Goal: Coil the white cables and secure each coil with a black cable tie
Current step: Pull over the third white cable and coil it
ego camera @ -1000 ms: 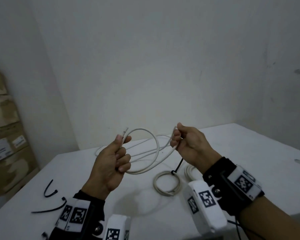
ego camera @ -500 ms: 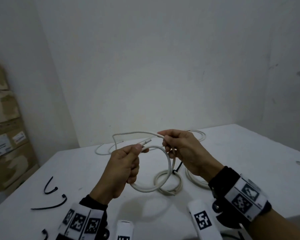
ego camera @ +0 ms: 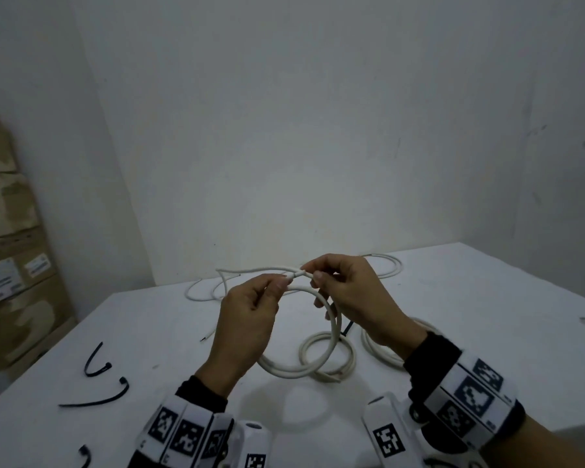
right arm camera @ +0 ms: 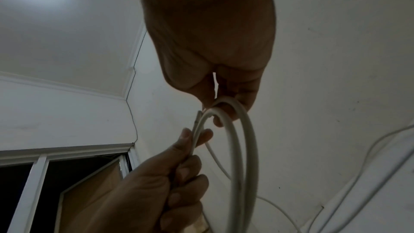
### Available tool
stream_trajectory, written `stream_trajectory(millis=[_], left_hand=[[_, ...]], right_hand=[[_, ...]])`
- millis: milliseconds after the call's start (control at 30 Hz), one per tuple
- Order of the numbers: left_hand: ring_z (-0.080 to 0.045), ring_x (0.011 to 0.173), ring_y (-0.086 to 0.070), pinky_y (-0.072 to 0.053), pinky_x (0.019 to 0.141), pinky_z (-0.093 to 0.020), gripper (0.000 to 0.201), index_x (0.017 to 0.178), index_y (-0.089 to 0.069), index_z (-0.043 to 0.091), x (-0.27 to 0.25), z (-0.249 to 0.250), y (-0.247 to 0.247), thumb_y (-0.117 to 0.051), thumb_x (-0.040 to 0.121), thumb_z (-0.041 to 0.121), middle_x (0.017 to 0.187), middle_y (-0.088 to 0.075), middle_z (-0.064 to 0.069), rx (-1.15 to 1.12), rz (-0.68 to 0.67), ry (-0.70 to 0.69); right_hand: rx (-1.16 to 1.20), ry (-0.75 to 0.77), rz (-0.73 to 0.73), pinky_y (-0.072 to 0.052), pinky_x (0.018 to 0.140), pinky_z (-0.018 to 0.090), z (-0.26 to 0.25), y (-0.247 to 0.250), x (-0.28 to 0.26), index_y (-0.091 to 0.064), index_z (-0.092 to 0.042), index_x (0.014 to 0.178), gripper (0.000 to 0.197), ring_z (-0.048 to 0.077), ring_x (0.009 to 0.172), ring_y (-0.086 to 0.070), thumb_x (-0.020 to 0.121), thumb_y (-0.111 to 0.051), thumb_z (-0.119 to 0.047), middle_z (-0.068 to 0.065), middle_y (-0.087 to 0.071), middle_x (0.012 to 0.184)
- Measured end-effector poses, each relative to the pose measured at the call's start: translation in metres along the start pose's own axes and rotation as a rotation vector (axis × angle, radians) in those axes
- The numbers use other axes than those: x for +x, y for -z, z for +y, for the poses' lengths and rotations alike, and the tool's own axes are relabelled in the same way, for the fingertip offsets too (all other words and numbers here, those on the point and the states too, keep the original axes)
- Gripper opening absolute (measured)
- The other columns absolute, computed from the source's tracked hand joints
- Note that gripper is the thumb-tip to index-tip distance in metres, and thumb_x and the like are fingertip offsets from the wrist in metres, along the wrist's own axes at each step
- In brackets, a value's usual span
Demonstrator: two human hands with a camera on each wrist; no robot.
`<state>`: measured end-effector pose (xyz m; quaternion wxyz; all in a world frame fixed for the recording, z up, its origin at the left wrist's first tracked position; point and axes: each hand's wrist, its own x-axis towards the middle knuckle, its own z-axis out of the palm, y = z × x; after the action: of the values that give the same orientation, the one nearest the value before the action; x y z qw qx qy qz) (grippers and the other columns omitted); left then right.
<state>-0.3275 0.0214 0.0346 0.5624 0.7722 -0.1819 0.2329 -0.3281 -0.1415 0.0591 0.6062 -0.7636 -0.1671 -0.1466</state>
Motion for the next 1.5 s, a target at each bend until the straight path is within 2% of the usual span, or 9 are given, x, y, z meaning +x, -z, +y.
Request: stream_trajectory(millis=[200,400,600,933,1000,1100,1200,1300,1500], left_hand=[[-0.012,0.044,-0.032,-0.029,0.043,-0.027,0.019,0.094,-0.046,0.024,-0.004,0.002,-0.011,-0.053,0.087,0.040,0.049,-0.043,-0.001,0.026,0.102,-0.128],[-0.008,0.049,-0.044,-0.036,0.049,-0.015,0.029,0.123,-0.060,0.029,-0.002,0.001,-0.013,-0.051,0.095,0.028,0.056,-0.054,0.008,0.187,0.064,-0.204],[-0.017,0.061,-0.053,-0.040,0.052,-0.019,0.022,0.095,-0.071,0.012,0.004,0.004,-0.016,-0.052,0.096,0.023,0.062,-0.063,0.000,0.345,0.122,-0.354],[-0.023,0.082,-0.038,-0.028,0.064,-0.031,0.034,0.077,-0.064,0.011,0.025,0.021,-0.003,-0.049,0.094,0.037,0.083,-0.050,-0.010,1.057,0.241,-0.611],[-0.017,0.082,-0.046,-0.036,0.065,-0.028,0.037,0.079,-0.062,0.009,0.033,0.028,-0.001,-0.044,0.098,0.035,0.088,-0.055,-0.008,0.842,0.085,-0.549],[-0.011,0.061,-0.061,-0.047,0.058,-0.022,0.032,0.088,-0.061,0.011,0.038,0.042,-0.003,-0.042,0.099,0.033,0.070,-0.065,-0.001,0.218,-0.195,-0.131],[-0.013,0.047,-0.043,-0.040,0.046,-0.023,0.031,0.095,-0.066,0.010,0.040,0.053,-0.003,-0.043,0.100,0.030,0.053,-0.045,0.001,-0.104,-0.257,0.124],[-0.009,0.047,-0.030,-0.031,0.046,-0.022,0.036,0.099,-0.066,0.007,0.046,0.059,-0.002,-0.040,0.101,0.032,0.054,-0.032,0.005,-0.249,-0.260,0.217],[-0.006,0.040,-0.028,-0.025,0.041,-0.021,0.034,0.086,-0.062,0.006,0.057,0.062,-0.007,-0.039,0.102,0.025,0.043,-0.033,0.011,-0.234,0.038,0.149]], right_hand=[[-0.022,0.071,0.029,-0.042,0.054,0.021,0.004,-0.008,-0.007,-0.064,-0.022,0.087,0.011,0.010,0.057,-0.049,0.091,-0.058,-0.013,-0.002,-0.056,0.063],[-0.018,0.018,-0.008,-0.038,0.052,0.024,0.004,-0.004,-0.005,-0.058,-0.023,0.072,0.025,0.013,0.055,-0.043,0.092,-0.056,-0.008,-0.003,-0.049,0.058],[-0.052,0.136,0.073,-0.045,0.065,0.016,0.009,-0.006,-0.003,-0.058,-0.019,0.113,0.024,0.004,0.066,-0.054,0.090,-0.061,-0.013,-0.003,-0.058,0.071],[-0.270,0.383,0.121,-0.043,0.064,0.009,-0.006,0.002,0.018,-0.071,-0.008,0.090,0.010,0.007,0.071,-0.057,0.088,-0.062,-0.007,0.006,-0.070,0.084],[-0.251,0.391,0.127,-0.044,0.066,0.009,-0.013,0.006,0.026,-0.071,-0.007,0.090,0.010,0.007,0.072,-0.059,0.087,-0.062,-0.006,0.004,-0.069,0.084],[-0.214,0.421,0.123,-0.049,0.069,0.011,-0.023,0.011,0.036,-0.070,-0.003,0.090,0.009,0.009,0.073,-0.063,0.087,-0.061,-0.002,0.007,-0.069,0.085],[-0.192,0.475,0.105,-0.053,0.068,0.014,-0.028,0.011,0.042,-0.068,0.001,0.088,0.008,0.012,0.073,-0.066,0.086,-0.060,0.002,0.008,-0.067,0.082],[-0.189,0.509,0.126,-0.058,0.073,0.028,-0.027,0.013,0.050,-0.069,0.001,0.089,0.008,0.022,0.079,-0.068,0.086,-0.061,0.001,0.013,-0.068,0.086],[-0.322,0.435,0.258,-0.045,0.073,0.018,-0.026,0.017,0.042,-0.054,-0.021,0.119,0.038,0.011,0.082,-0.055,0.085,-0.067,-0.029,0.002,-0.058,0.093]])
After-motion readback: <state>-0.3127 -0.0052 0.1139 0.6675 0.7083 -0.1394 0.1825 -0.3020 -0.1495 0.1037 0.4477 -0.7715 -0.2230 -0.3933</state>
